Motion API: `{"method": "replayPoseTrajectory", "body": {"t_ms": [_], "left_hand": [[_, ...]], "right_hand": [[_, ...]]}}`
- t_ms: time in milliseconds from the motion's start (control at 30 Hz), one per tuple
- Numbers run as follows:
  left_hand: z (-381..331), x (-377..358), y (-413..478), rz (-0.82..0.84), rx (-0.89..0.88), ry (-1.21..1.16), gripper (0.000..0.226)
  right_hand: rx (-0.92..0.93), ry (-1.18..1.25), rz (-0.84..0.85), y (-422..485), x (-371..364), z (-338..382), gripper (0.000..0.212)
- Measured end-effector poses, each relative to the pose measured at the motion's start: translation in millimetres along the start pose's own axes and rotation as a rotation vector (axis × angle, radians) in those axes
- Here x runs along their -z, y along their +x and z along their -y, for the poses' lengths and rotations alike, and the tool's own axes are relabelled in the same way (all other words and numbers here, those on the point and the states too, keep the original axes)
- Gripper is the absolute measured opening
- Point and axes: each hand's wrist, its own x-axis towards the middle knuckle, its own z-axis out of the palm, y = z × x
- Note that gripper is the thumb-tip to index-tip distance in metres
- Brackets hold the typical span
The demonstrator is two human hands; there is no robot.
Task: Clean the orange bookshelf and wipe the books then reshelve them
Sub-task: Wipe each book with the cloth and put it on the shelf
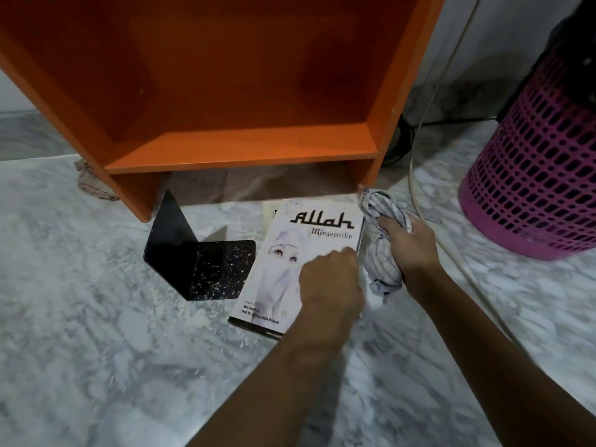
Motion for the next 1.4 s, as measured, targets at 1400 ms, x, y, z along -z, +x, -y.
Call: {"method": "replayPoseTrajectory", "body": {"t_ms": [1400], "left_hand": [[167.2, -35.5, -23.6, 0.114, 0.635, -1.243, 0.016]], "right_hand": [[0.734, -0.649, 0.312, -6.7, -40.1, 1.8, 0.044]]}}
